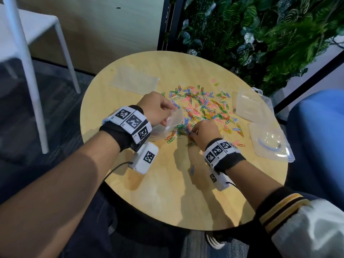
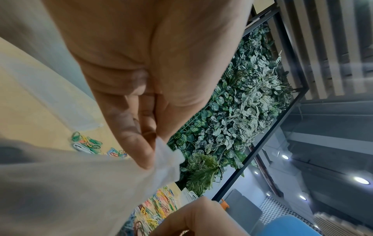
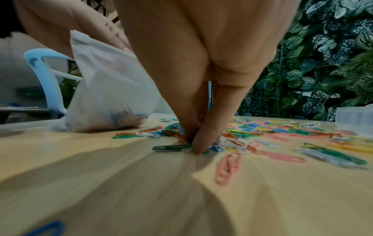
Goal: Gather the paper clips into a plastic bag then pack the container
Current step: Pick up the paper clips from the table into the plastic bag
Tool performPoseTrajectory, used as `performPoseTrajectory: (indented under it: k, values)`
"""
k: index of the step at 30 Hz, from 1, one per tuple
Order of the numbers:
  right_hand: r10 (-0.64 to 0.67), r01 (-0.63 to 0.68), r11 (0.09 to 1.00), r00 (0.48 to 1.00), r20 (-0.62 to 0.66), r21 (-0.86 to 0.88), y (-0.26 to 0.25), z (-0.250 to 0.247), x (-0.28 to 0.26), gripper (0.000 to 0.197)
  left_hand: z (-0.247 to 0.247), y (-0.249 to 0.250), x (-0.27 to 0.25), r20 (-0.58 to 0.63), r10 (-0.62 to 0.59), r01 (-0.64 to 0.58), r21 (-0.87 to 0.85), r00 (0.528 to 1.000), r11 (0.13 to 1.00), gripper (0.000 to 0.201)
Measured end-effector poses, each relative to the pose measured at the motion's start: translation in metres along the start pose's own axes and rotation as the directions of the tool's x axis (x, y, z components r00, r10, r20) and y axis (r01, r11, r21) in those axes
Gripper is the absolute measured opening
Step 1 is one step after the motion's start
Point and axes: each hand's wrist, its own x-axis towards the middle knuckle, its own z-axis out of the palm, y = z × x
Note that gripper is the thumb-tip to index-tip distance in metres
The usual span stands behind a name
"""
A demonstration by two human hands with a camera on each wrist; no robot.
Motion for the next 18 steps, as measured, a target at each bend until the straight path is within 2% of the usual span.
performPoseTrajectory:
  k: [3, 5, 6, 8, 9, 10, 12, 14, 15, 16, 18]
  values:
    - [0.026, -0.029, 0.992, 0.999, 0.025, 0.119, 0.014, -0.002, 0.005, 0.023, 0.000, 0.000, -0.002, -0.001, -0.002, 0.002, -0.007, 1.000, 1.000, 0.021]
    - [0.068, -0.088, 0.933, 0.995, 0.068, 0.349, 0.028, -0.006, 0.006, 0.024, 0.000, 0.000, -0.003, -0.005, -0.001, 0.001, -0.011, 1.000, 1.000, 0.021]
    - [0.107, -0.149, 0.831, 0.988, 0.110, 0.536, 0.034, -0.009, 0.005, 0.022, 0.001, -0.001, -0.003, -0.006, 0.000, 0.000, -0.014, 1.000, 1.000, 0.020]
    - [0.092, -0.239, 0.467, 0.971, 0.223, 0.851, 0.042, -0.019, 0.001, 0.019, 0.001, -0.001, -0.002, -0.008, -0.003, 0.003, -0.026, 1.000, 1.000, 0.018]
    - [0.036, -0.252, 0.300, 0.967, 0.253, 0.920, 0.043, -0.026, -0.001, 0.018, 0.001, -0.001, -0.002, -0.009, -0.006, 0.006, -0.033, 1.000, 0.999, 0.018]
    - [-0.016, -0.248, 0.174, 0.967, 0.254, 0.953, 0.041, -0.032, -0.003, 0.014, 0.002, -0.002, -0.001, -0.011, -0.011, 0.011, -0.040, 1.000, 0.999, 0.018]
    - [-0.086, -0.209, 0.008, 0.974, 0.209, 0.978, 0.032, -0.043, -0.007, 0.010, 0.003, -0.002, 0.001, -0.011, -0.013, 0.013, -0.041, 1.000, 0.999, 0.018]
    - [-0.125, -0.154, -0.045, 0.981, 0.147, 0.987, 0.016, -0.049, -0.012, 0.010, 0.005, -0.001, 0.002, -0.008, -0.011, 0.011, -0.051, 1.000, 0.999, 0.018]
    - [-0.141, -0.121, -0.040, 0.983, 0.114, 0.992, 0.007, -0.050, -0.013, 0.010, 0.005, 0.000, 0.002, -0.010, -0.010, 0.010, -0.065, 1.000, 0.998, 0.018]
    - [-0.153, -0.084, -0.011, 0.985, 0.081, 0.996, 0.000, -0.048, -0.012, 0.013, 0.006, 0.001, 0.002, -0.016, -0.009, 0.007, -0.078, 1.000, 0.997, 0.018]
    - [-0.163, -0.002, 0.108, 0.986, 0.020, 0.994, -0.014, -0.044, -0.011, 0.018, 0.006, 0.002, 0.001, -0.039, -0.007, 0.003, -0.092, 0.999, 0.996, 0.019]
